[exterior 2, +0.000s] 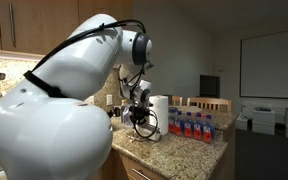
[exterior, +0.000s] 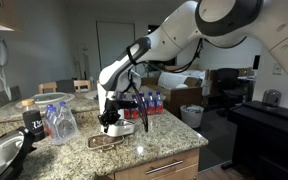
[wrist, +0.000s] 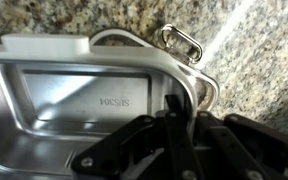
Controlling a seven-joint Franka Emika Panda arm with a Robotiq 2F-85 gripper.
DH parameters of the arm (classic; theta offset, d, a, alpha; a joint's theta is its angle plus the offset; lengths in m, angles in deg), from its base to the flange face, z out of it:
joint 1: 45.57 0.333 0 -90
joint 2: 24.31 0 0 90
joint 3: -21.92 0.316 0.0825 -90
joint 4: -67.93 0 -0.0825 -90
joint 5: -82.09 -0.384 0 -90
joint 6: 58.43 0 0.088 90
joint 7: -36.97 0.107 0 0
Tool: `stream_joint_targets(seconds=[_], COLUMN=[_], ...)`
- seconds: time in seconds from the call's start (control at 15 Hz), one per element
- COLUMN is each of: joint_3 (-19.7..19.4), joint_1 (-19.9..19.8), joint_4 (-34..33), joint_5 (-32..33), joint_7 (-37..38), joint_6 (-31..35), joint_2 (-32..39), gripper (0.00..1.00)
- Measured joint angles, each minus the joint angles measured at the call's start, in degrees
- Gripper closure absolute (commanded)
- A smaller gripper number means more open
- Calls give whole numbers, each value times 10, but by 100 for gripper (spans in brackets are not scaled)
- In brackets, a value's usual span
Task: Put the container on top of the lid
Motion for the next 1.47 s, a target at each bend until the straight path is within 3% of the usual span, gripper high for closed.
stream_joint_targets(seconds=[0.27, 0.53, 0.87, 1.47], joint_3=[-19, -66, -86, -79], joint_1=[34, 87, 100, 111], joint_4=[10, 13, -3, -91], joint_5=[4, 22, 26, 33], joint_7=[87, 213, 293, 301], joint_6=[58, 57, -63, -210], joint_2=[-1, -11, -41, -18], gripper=[95, 95, 95, 95])
